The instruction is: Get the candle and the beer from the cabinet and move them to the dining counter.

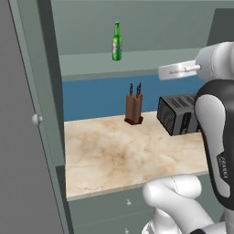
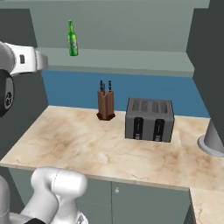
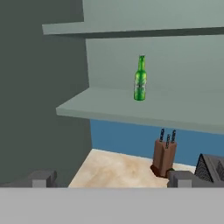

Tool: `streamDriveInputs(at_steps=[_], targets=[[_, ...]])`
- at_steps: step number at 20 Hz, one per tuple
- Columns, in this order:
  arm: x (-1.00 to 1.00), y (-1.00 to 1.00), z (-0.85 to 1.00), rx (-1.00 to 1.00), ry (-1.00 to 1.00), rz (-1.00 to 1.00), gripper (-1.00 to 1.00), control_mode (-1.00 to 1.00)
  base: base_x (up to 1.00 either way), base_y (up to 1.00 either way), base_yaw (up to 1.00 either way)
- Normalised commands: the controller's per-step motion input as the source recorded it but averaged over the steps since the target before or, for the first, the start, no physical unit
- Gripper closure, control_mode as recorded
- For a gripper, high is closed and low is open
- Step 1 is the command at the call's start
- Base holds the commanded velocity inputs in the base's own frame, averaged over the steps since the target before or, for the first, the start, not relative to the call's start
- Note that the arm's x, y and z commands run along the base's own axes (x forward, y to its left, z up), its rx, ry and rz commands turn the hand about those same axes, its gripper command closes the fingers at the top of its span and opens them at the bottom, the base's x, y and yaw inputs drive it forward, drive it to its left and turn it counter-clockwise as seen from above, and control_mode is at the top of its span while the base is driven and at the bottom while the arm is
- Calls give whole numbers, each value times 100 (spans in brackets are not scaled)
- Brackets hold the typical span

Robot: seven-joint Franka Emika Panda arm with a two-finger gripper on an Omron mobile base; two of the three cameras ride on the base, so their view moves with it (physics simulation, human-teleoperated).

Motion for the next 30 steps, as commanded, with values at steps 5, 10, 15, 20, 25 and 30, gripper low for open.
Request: streamDriveInputs(at_steps=[5,10,15,20,25,30], targets=[[30,1,0,0,0,9,-100,-100,0,0,0],[38,6,0,0,0,6,-100,-100,0,0,0],[30,7,0,0,0,5,-100,-100,0,0,0],[45,7,0,0,0,1,-100,-100,0,0,0],[41,-10,8,0,0,-6,-100,-100,0,0,0],[28,-15,21,0,0,-9,-100,-100,0,0,0]])
